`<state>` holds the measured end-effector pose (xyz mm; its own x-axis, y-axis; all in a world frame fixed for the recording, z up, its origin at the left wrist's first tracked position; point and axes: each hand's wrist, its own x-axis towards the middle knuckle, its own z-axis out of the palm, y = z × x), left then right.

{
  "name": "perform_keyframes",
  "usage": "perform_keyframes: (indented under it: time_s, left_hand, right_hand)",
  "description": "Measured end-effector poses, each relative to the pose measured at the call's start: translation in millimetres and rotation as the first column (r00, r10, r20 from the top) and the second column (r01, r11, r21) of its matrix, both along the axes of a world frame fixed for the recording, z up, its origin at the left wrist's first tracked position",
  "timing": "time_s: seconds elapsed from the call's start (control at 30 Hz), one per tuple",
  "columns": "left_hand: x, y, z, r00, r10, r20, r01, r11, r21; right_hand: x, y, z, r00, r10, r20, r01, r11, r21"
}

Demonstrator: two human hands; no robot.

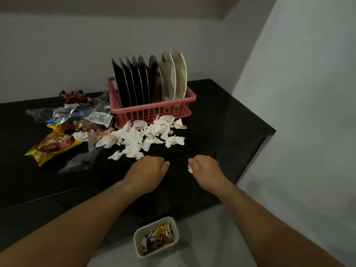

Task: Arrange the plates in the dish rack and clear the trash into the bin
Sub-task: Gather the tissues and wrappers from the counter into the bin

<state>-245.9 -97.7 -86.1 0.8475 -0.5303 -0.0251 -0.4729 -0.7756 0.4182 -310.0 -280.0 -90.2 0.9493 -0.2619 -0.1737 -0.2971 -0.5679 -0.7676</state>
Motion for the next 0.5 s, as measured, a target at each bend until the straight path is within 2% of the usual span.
perform_keyframes:
  time_s: [0.13,0.27,0.4,0.5]
  left_hand:
    - [-1.5,11.8,-47.4,0.985,-0.035,-0.170,0.037,0.999,0.009]
    - [5.4,28.5,-117.2,0.956,-0.057,-0.286,0.071,0.997,0.038]
    - [6.8,49.2,-212.4,0.954,0.005,-0.299,0.019,0.997,0.078]
    - [6.7,67.1,-293.2,0.952,0.010,-0.307,0.019,0.996,0.089]
  right_hand:
    - [-14.4,9.8,-44.6,0.988,-0.037,-0.148,0.052,0.993,0.102]
    - [-13.4,22.7,-108.4,0.987,-0.118,-0.112,0.117,0.993,-0.018]
    - [-10.0,41.4,-201.0,0.969,-0.104,-0.222,0.078,0.989,-0.123]
    - [-5.2,60.1,-290.8,0.953,-0.044,-0.299,-0.010,0.984,-0.176]
